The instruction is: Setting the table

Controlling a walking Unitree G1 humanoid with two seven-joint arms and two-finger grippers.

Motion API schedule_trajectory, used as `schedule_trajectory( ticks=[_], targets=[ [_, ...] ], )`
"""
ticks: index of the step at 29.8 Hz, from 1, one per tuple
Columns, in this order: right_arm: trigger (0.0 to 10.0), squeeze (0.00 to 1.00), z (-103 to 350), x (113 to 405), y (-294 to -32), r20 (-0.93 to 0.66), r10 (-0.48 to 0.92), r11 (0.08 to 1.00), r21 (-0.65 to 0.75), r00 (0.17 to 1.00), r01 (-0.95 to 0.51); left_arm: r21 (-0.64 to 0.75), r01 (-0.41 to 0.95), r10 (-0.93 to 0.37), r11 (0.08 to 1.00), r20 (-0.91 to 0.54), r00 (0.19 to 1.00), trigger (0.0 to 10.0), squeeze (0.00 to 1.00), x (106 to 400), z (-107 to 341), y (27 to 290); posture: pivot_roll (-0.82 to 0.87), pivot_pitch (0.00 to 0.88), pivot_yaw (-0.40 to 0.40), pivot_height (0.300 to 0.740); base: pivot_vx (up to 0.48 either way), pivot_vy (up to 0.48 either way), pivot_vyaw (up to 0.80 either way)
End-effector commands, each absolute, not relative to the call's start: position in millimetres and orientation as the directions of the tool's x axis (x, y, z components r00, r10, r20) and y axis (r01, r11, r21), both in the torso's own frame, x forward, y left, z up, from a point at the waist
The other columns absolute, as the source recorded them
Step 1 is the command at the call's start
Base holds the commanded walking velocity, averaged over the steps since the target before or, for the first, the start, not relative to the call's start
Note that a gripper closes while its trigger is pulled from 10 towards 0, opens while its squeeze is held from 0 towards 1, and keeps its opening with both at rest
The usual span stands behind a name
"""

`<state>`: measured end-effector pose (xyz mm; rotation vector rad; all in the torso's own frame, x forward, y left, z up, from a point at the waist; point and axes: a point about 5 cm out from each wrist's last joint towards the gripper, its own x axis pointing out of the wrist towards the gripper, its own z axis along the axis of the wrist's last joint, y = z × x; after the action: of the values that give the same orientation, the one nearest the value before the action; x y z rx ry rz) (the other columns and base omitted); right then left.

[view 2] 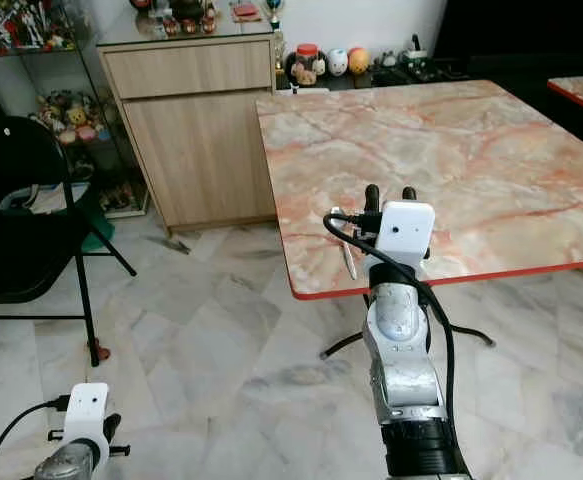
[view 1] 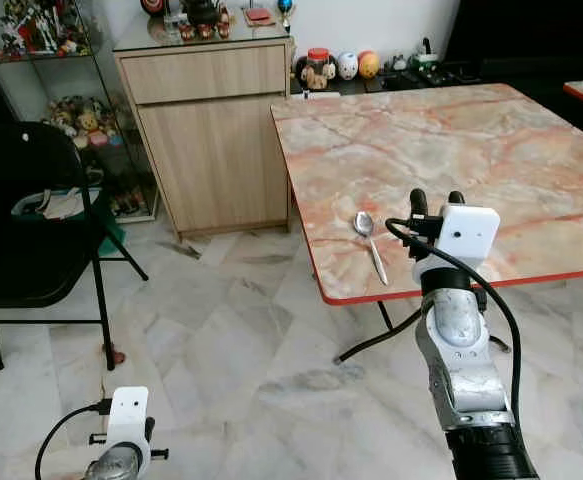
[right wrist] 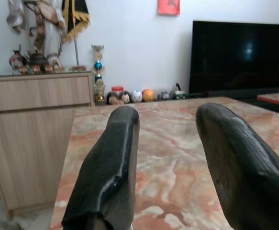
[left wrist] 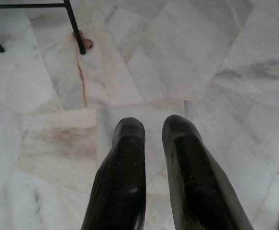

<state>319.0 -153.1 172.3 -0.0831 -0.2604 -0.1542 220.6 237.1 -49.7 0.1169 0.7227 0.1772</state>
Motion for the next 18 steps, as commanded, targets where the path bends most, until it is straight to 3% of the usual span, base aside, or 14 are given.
schedule_trajectory(
  ticks=[1, 7, 18],
  targets=[
    [10.0, 0.00, 172.6, 318.7, -153.2, 0.259, -0.142, 0.984, -0.067, 0.955, 0.165, 0.183, -0.106, 0.203, 0.977, -0.666, 0.718, 10.0, 0.00, 216.2, -53.2, 236.6, 0.02, 0.000, 0.006, 0.740, 0.356, 0.000, 0.00],
    [10.0, 0.00, 170.8, 317.7, -153.2, 0.246, -0.144, 0.984, -0.072, 0.959, 0.166, 0.182, -0.109, 0.204, 0.977, -0.666, 0.717, 10.0, 0.00, 215.7, -53.5, 236.8, 0.02, 0.000, 0.005, 0.740, 0.338, 0.000, 0.00],
    [10.0, 0.00, 158.1, 309.2, -154.8, 0.171, -0.145, 0.981, -0.100, 0.974, 0.164, 0.180, -0.112, 0.205, 0.977, -0.667, 0.716, 10.0, 0.00, 214.7, -54.1, 236.8, 0.02, 0.000, 0.003, 0.740, 0.000, 0.000, 0.00]
  ],
)
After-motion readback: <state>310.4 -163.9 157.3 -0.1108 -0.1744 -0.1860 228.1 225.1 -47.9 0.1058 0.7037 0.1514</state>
